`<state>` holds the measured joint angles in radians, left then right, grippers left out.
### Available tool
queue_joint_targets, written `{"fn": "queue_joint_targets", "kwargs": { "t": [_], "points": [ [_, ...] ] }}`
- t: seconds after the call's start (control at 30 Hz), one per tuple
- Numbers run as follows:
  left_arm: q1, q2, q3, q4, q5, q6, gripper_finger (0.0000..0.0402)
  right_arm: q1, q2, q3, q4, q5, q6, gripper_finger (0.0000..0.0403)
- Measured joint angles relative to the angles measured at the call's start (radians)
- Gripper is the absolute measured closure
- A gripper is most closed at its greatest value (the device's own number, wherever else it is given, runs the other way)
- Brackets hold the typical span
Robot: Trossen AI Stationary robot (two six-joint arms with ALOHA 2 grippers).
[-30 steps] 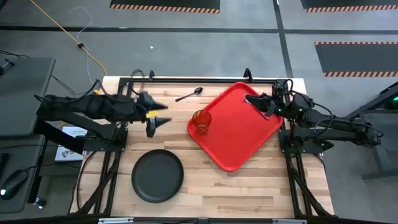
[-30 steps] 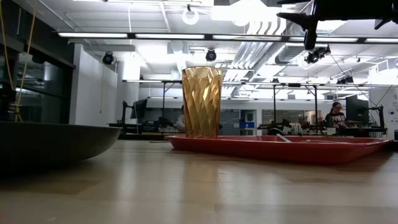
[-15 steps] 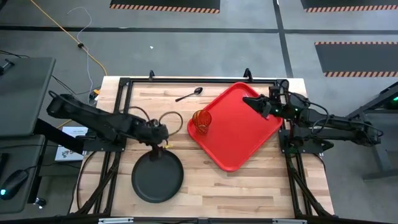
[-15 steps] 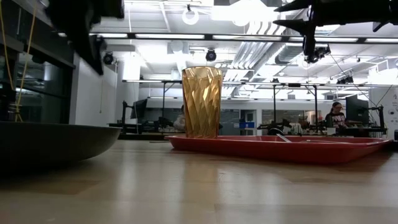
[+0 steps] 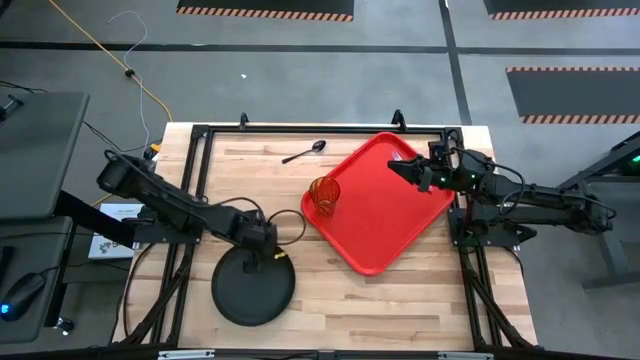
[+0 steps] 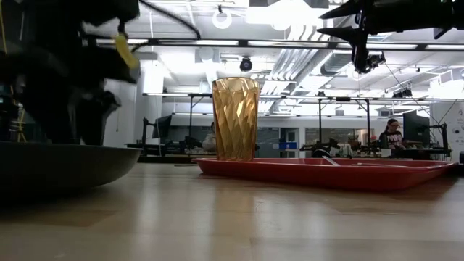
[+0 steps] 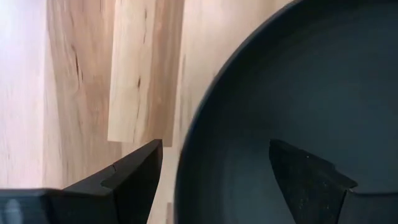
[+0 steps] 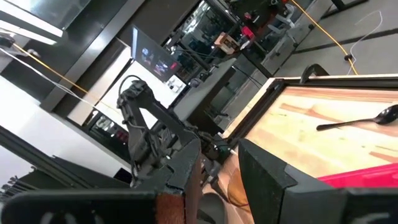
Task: Pick and place plate/cup/fork/spoon on tray
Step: Put the black plate on the red serving tray to the left of the pink fork
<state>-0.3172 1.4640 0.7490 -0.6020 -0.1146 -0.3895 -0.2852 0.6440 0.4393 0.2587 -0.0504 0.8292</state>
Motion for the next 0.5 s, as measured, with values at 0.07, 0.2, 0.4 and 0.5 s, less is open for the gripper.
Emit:
{"fn": "queue_joint_targets", "kwargs": {
  "t": [0.07, 0.2, 0.4, 0.5],
  "points": [
    [0.000, 0.033, 0.000, 0.002, -0.002, -0.001, 0.0119, 0.000, 0.002, 0.000, 0.000, -0.002, 0.000, 0.0304],
    [0.000, 0.084, 0.004, 0.008, 0.001, -0.029, 0.0120, 0.000, 0.004, 0.000, 0.000, -0.017, 0.000, 0.0304],
    [-0.003, 0.087, 0.003, 0.030, 0.000, -0.045, 0.0161, 0.000, 0.005, 0.000, 0.000, -0.030, 0.000, 0.0304],
    [-0.002, 0.086, 0.002, 0.024, -0.007, -0.045, 0.0219, 0.000, 0.005, 0.000, -0.001, -0.030, 0.000, 0.0304]
  ]
}}
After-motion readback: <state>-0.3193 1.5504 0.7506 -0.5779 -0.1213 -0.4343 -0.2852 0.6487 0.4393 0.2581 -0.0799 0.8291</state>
